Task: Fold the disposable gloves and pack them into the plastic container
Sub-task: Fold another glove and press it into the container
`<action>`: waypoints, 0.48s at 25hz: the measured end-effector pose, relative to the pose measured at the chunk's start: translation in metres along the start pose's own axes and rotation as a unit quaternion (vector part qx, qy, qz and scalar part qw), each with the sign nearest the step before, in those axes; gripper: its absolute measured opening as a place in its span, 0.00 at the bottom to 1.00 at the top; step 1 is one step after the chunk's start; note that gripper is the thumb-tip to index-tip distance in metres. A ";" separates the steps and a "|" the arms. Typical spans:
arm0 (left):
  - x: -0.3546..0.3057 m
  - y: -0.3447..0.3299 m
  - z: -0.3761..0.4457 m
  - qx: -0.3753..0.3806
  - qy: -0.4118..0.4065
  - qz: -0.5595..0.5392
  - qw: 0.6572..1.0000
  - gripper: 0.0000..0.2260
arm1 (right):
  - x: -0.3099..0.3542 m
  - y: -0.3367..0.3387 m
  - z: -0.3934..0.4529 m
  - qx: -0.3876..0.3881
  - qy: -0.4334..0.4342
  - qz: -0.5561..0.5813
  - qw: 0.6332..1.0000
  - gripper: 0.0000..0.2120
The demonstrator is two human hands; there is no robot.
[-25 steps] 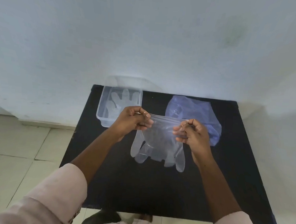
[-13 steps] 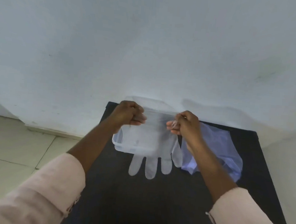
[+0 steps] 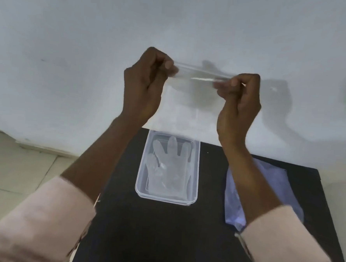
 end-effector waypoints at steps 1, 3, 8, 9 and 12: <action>0.009 0.003 -0.015 -0.005 -0.014 0.017 1.000 0.06 | -0.003 0.003 -0.017 0.006 -0.002 -0.005 1.000 0.06; 0.048 0.006 -0.052 0.021 0.003 0.085 0.996 0.05 | -0.028 0.007 -0.064 0.063 -0.036 -0.031 0.997 0.06; 0.160 0.010 -0.124 0.149 0.067 0.330 0.930 0.05 | -0.112 0.017 -0.175 0.221 -0.125 -0.206 0.945 0.07; 0.168 0.010 -0.129 0.167 0.087 0.362 0.913 0.06 | -0.119 0.019 -0.184 0.229 -0.152 -0.239 0.931 0.05; 0.176 0.007 -0.137 0.190 0.131 0.403 0.886 0.08 | -0.128 0.020 -0.199 0.260 -0.220 -0.274 0.899 0.03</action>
Point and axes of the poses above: each hand's wrist, its own z-axis towards the middle knuckle, its own y-axis out of the back of the hand, x = y × z, the point moved 3 cm from there along z, towards the middle knuckle, and after that the axes turned 7 degrees about y, right-handed, at the moved point
